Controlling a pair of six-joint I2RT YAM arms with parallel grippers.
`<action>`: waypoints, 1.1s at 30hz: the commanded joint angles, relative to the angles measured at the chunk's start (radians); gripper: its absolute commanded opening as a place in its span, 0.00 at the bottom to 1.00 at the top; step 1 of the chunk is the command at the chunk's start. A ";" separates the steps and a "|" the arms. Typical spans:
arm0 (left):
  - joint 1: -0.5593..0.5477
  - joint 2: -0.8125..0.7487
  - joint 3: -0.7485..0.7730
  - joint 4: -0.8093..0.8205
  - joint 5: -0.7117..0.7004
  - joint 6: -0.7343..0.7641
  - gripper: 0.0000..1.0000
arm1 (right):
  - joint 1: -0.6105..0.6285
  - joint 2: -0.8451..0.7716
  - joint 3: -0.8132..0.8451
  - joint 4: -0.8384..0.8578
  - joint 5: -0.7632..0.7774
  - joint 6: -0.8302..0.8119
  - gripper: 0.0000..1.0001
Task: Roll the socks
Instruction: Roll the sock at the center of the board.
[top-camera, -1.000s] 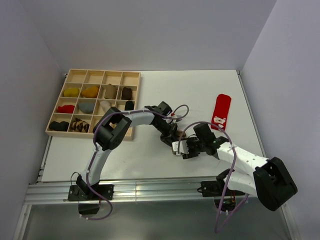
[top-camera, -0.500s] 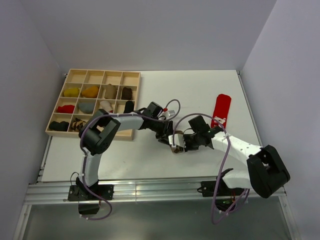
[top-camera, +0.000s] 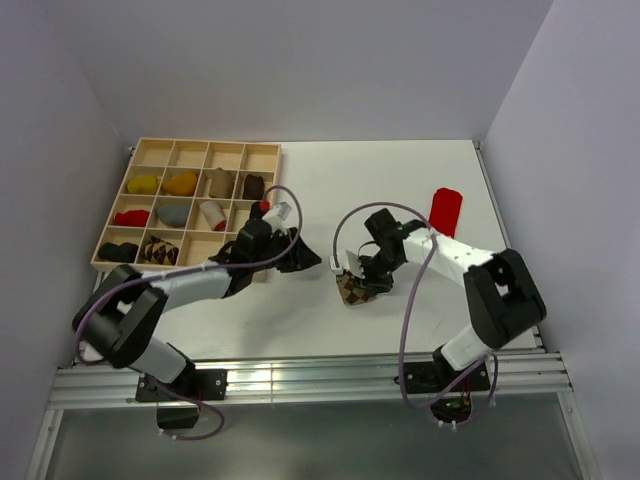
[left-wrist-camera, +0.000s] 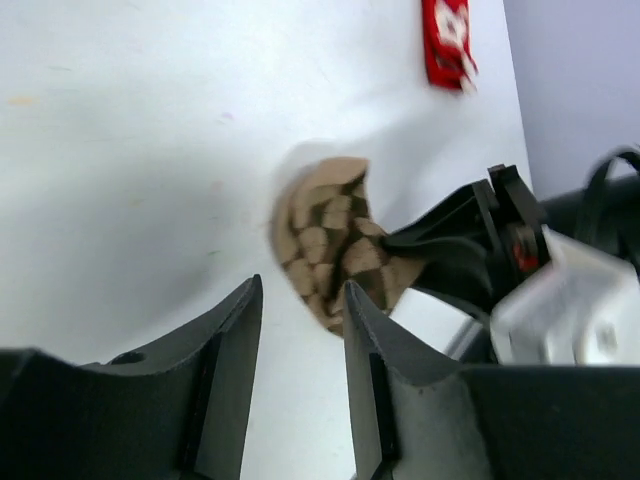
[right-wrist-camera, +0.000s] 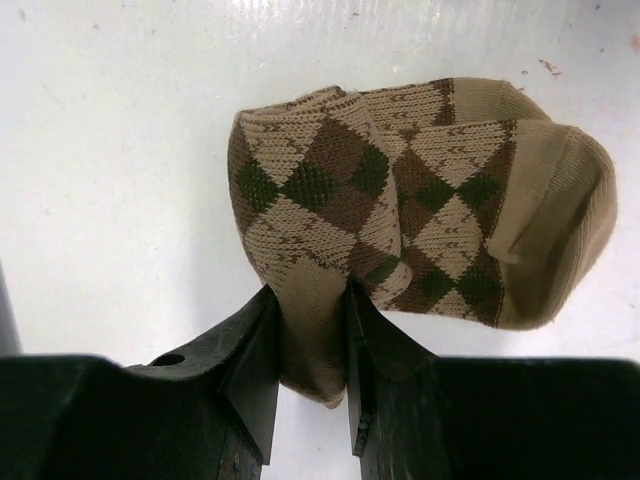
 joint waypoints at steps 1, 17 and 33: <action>-0.022 -0.155 -0.138 0.207 -0.283 0.008 0.43 | -0.027 0.114 0.083 -0.248 -0.025 -0.013 0.30; -0.485 -0.078 -0.045 0.169 -0.651 0.650 0.54 | -0.105 0.535 0.489 -0.626 -0.123 -0.037 0.32; -0.516 0.210 0.193 0.025 -0.398 0.803 0.65 | -0.121 0.622 0.539 -0.629 -0.105 0.006 0.32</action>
